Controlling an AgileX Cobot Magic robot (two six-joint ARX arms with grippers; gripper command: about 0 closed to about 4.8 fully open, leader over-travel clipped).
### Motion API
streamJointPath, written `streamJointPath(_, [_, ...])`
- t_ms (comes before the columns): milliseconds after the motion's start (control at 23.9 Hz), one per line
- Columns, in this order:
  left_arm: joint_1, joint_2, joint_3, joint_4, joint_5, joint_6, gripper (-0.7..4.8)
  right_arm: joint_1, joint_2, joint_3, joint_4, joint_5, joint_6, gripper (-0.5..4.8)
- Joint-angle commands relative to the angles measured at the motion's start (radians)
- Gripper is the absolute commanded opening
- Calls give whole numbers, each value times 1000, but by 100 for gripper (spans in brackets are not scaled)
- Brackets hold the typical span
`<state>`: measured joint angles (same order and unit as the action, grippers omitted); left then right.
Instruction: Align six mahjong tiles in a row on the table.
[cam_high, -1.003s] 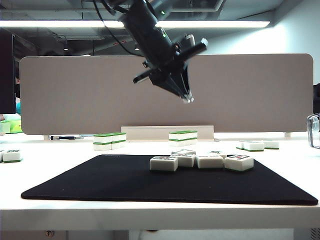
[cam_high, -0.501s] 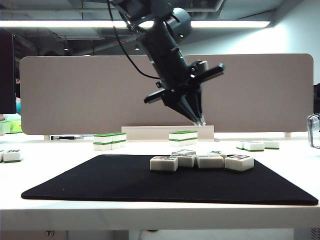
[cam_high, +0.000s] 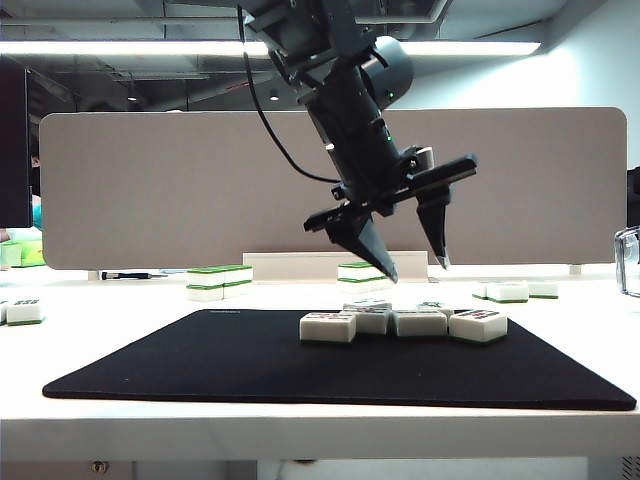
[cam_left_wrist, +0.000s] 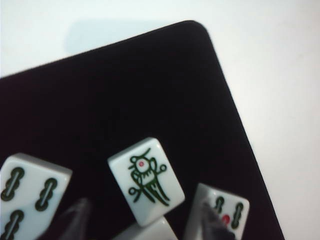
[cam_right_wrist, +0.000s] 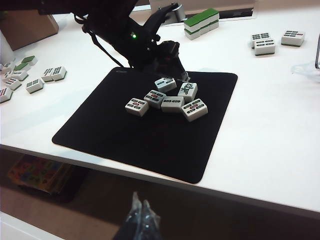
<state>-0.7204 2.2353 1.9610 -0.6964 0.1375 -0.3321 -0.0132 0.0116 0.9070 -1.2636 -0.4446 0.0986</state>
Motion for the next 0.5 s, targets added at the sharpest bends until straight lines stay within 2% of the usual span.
streamJointPath(42, [-10, 18, 5, 46, -11, -51, 290, 0, -11, 2, 10, 1, -2, -1])
streamJointPath(292, [-34, 45, 6, 64, -51, -69, 287, 0, -11, 2, 11, 1, -2, -1])
streamJointPath(501, [-51, 75, 5, 74, -142, -69, 285, 0, -11, 2, 11, 1, -2, -1])
